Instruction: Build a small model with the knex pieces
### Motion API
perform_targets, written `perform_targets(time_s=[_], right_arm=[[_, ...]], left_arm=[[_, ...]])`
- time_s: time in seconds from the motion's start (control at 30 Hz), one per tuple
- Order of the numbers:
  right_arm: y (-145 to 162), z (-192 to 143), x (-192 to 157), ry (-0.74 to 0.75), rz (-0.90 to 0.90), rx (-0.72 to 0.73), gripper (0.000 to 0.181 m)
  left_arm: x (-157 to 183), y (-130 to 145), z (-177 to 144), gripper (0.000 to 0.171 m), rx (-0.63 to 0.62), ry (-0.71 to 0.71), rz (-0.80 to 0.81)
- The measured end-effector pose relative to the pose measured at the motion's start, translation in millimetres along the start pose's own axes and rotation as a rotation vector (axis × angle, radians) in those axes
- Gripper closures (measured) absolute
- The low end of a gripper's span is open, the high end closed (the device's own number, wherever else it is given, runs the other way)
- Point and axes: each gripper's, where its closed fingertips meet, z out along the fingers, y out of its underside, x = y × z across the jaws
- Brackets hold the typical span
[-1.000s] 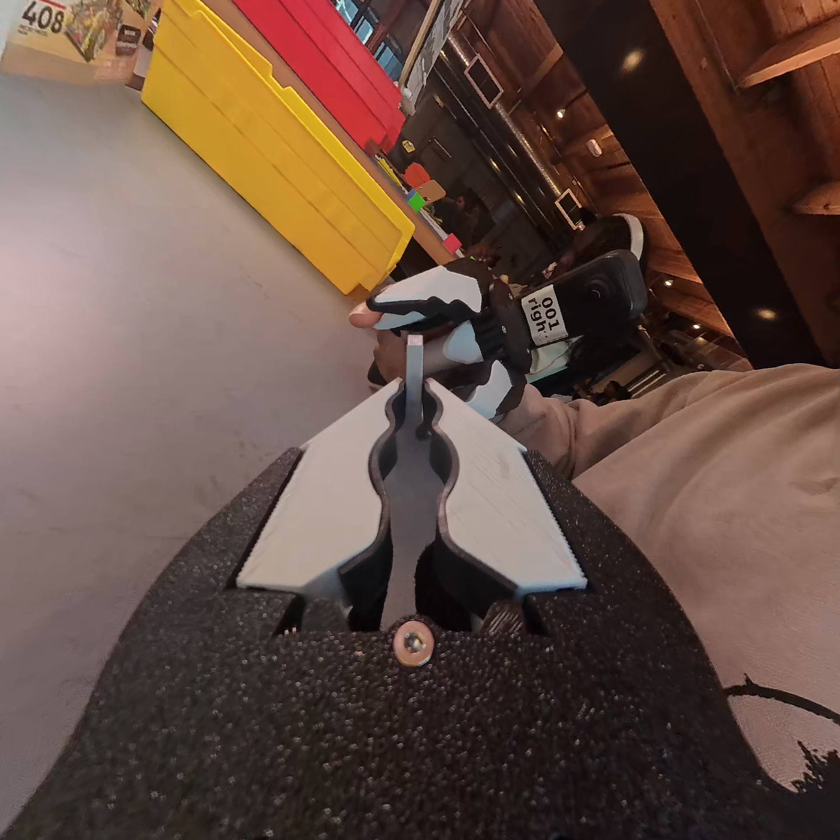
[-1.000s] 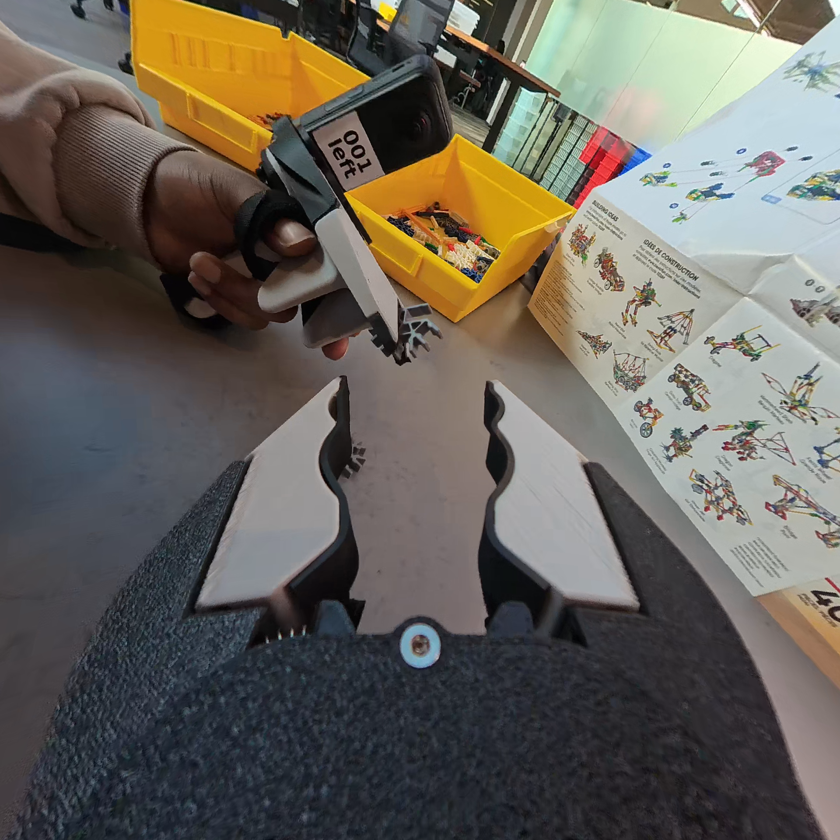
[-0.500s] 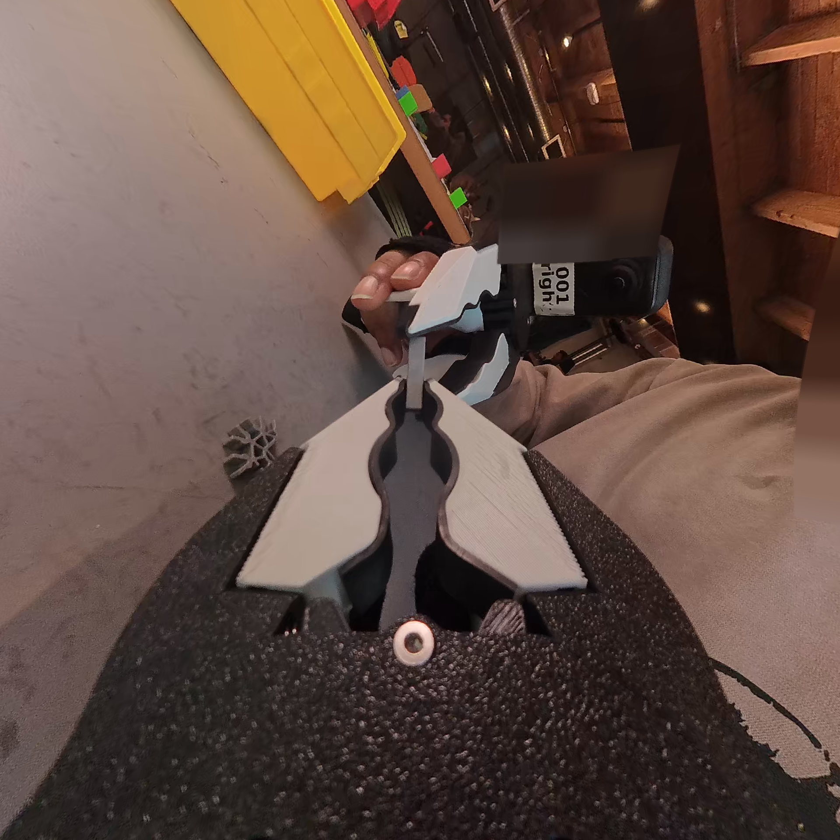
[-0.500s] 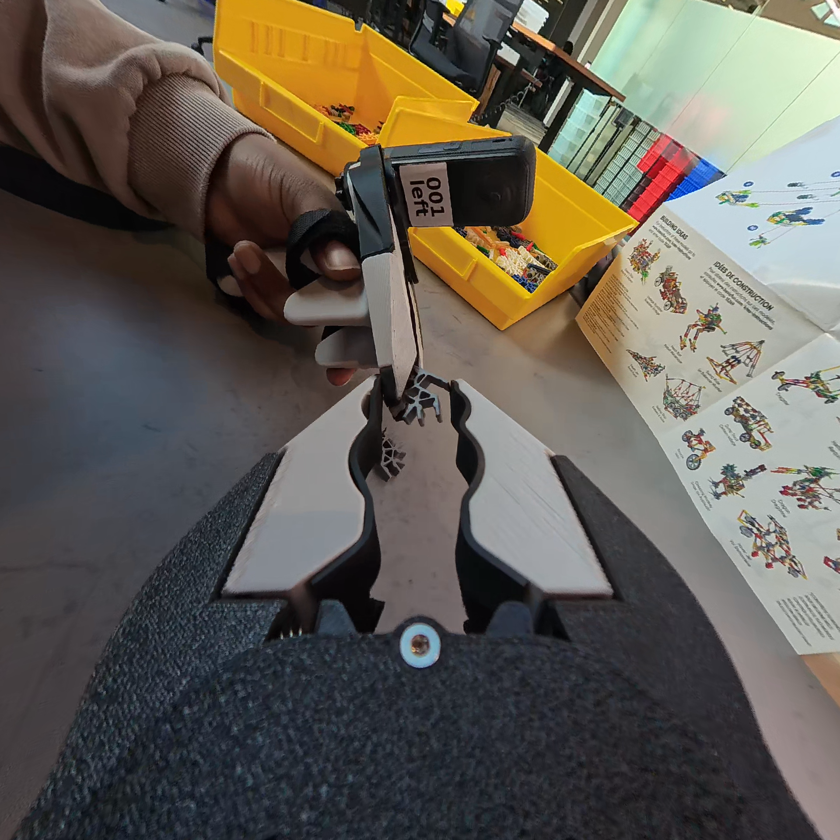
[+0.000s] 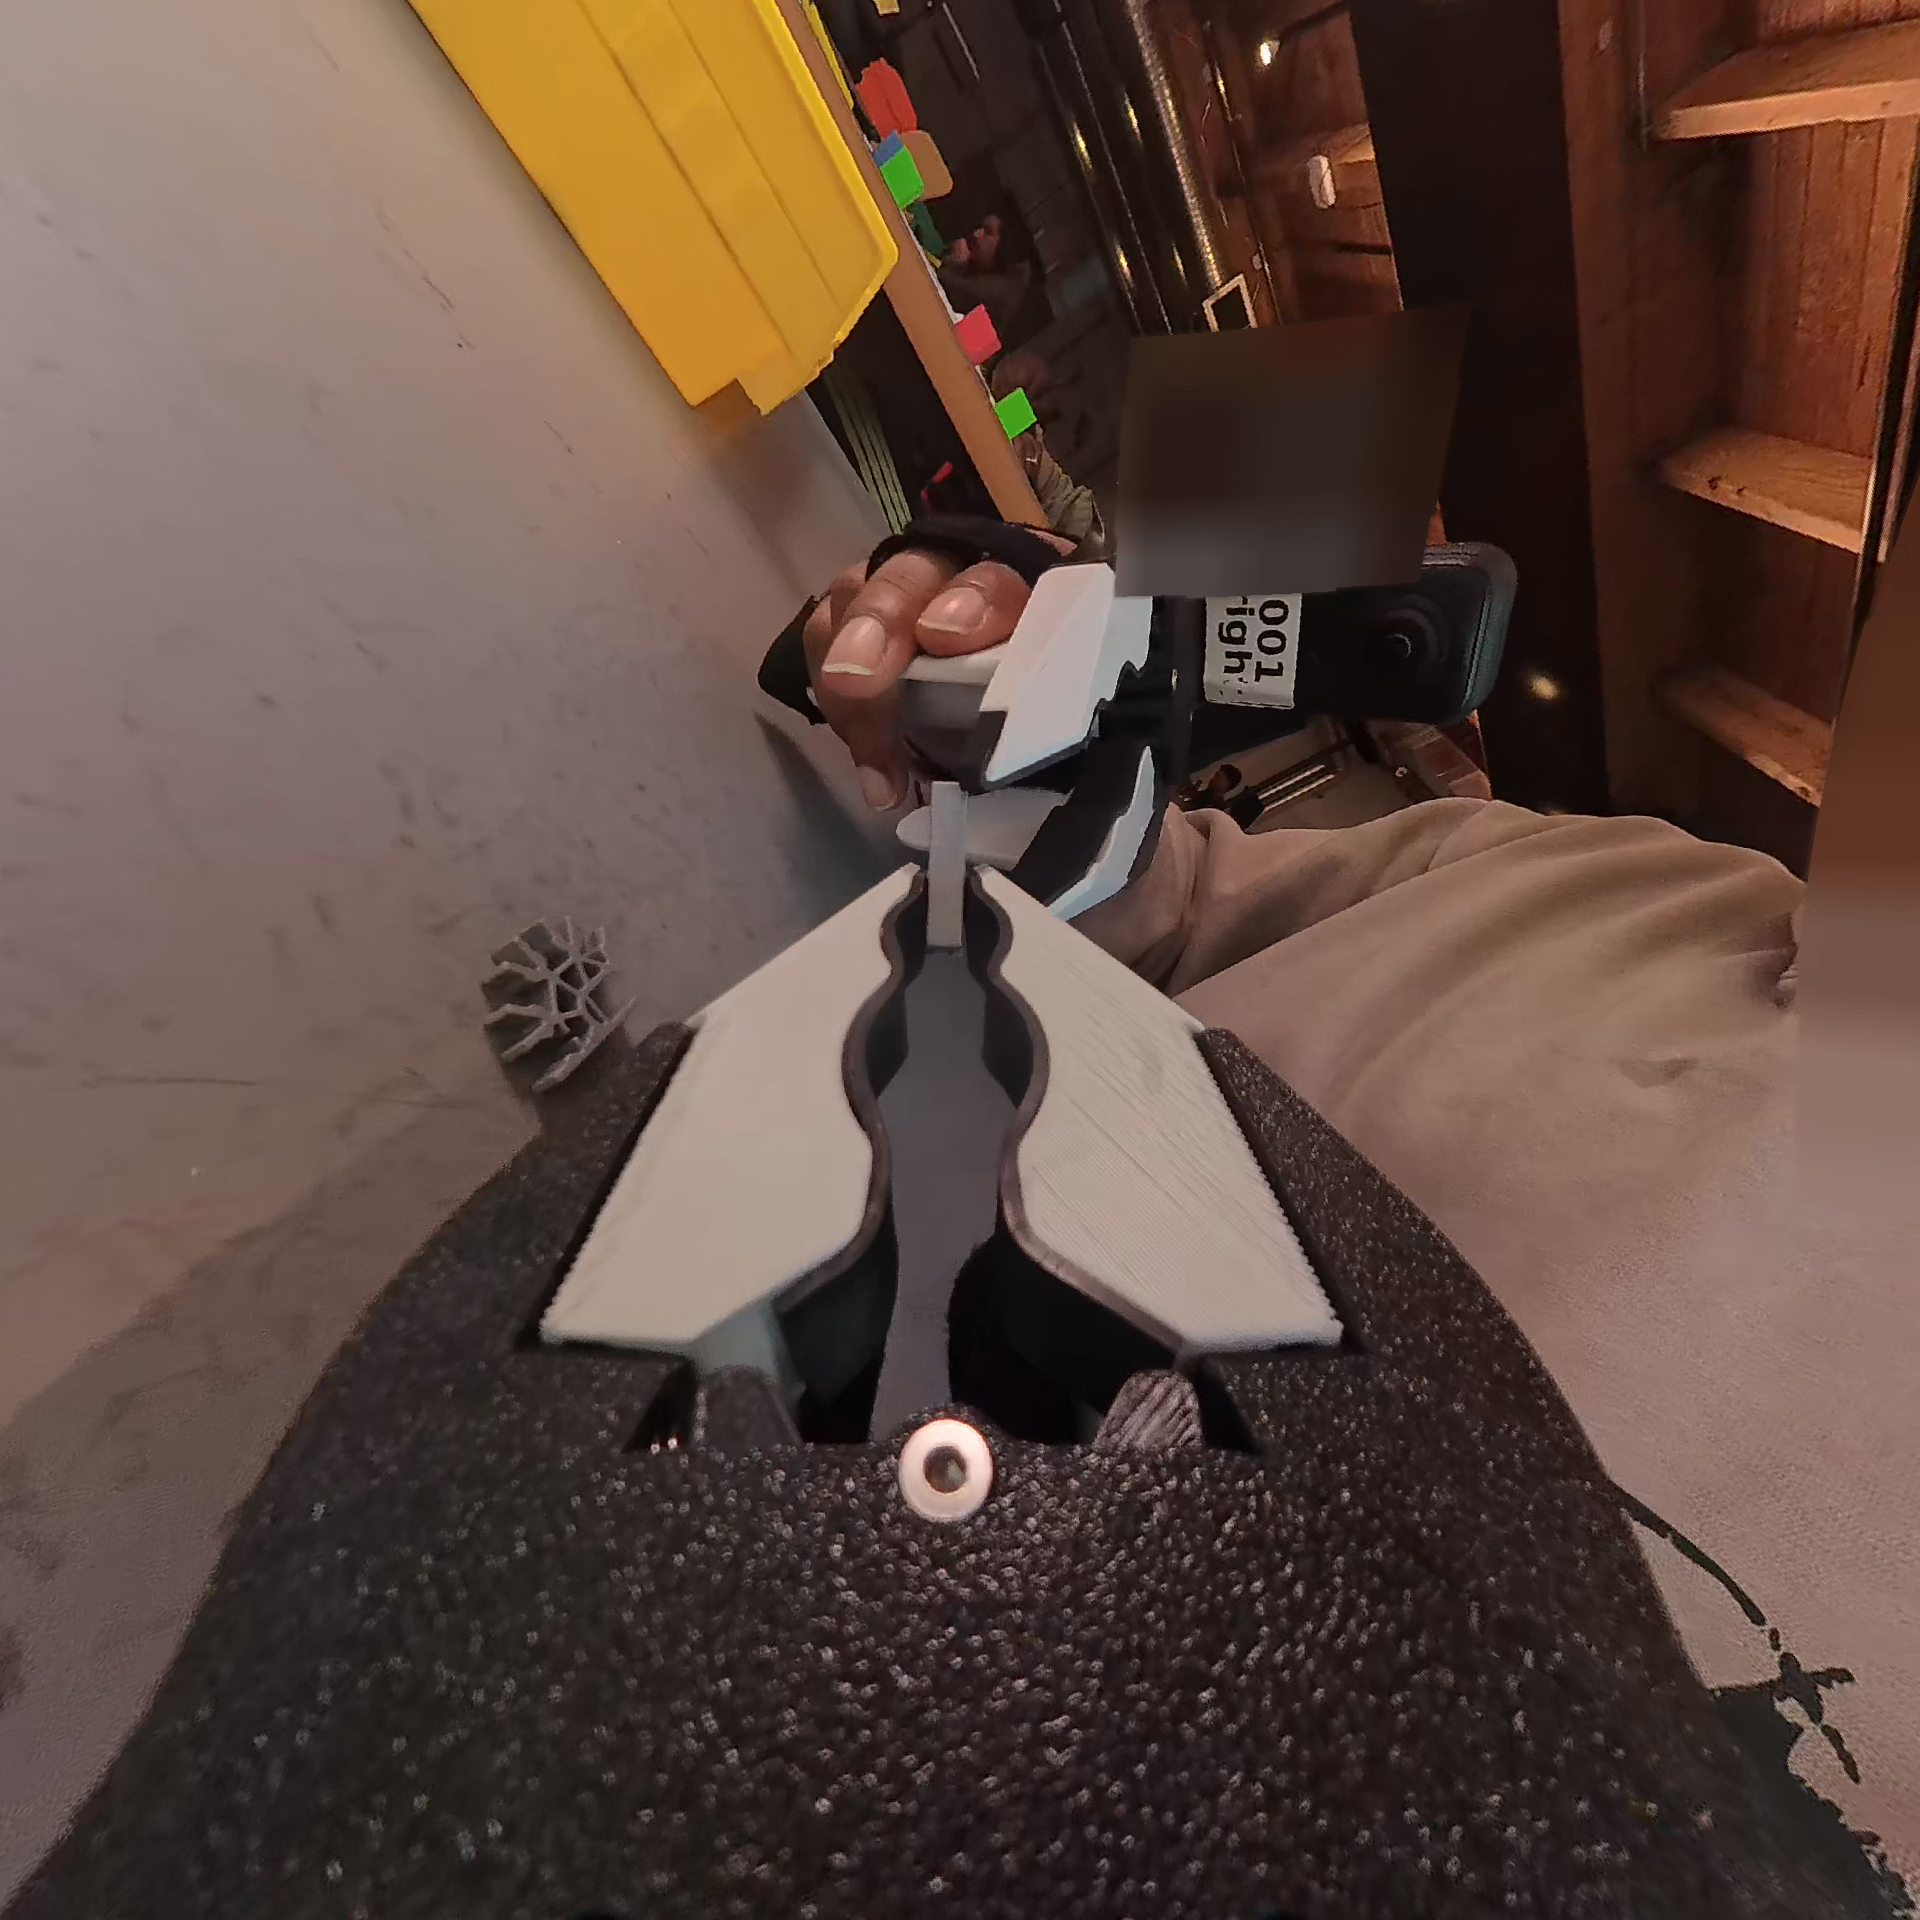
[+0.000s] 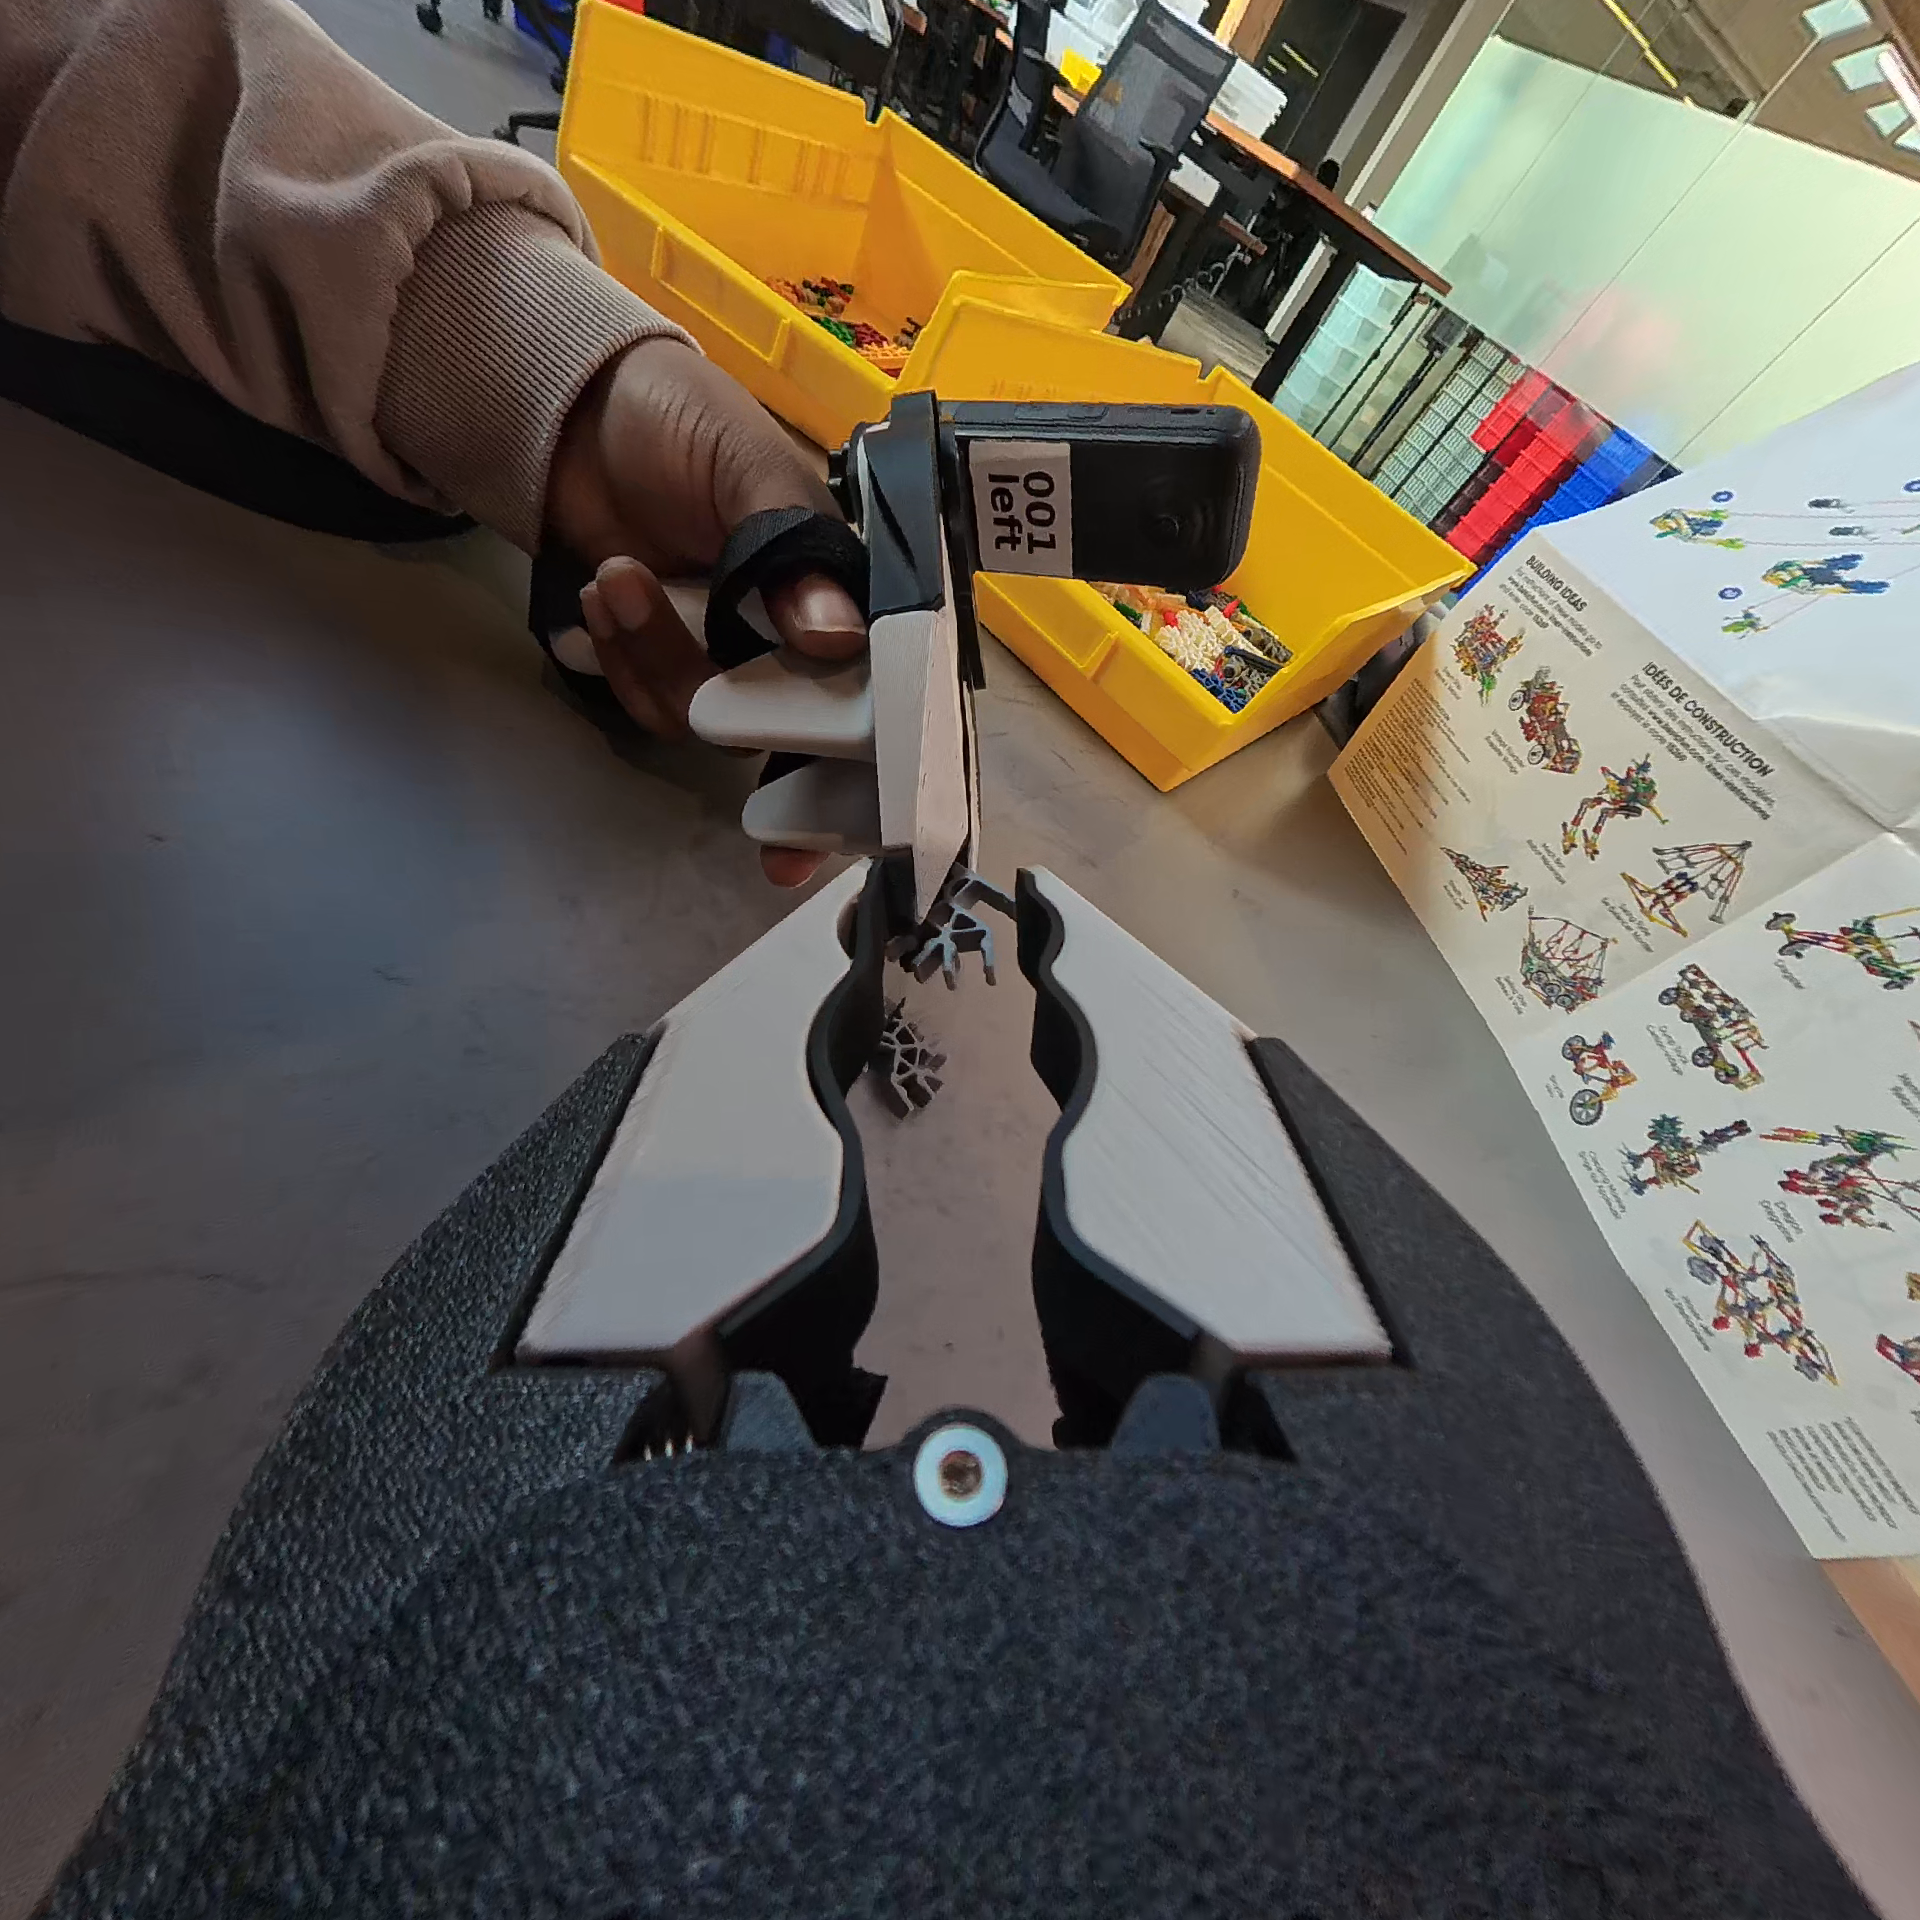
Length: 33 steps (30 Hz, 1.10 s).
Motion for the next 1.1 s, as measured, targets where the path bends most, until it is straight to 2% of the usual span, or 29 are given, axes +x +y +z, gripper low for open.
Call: perform_targets(time_s=[0.13,0.33,0.67,0.87,1.07,1.1], right_arm=[[0,-1,-4,-0.022,-0.002,0.0,0.173],[2,-3,1,-0.005,0.016,-0.001,0.176],[6,-2,12,0.066,0.022,-0.026,0.138],[2,-5,15,0.072,0.033,0.001,0.149],[5,2,6,0.041,0.014,-0.019,0.153],[6,2,7,0.053,0.007,-0.021,0.159]], left_arm=[[1,-4,-3,0.166,0.019,0.014,-0.013],[-1,-8,-8,0.166,0.037,0.0,-0.003],[-3,-15,-14,0.166,0.082,0.007,-0.021],[2,-15,-13,0.166,0.09,0.048,-0.043],[2,-11,-10,0.166,0.072,0.067,-0.063],[2,-10,-10,0.166,0.068,0.067,-0.063]])
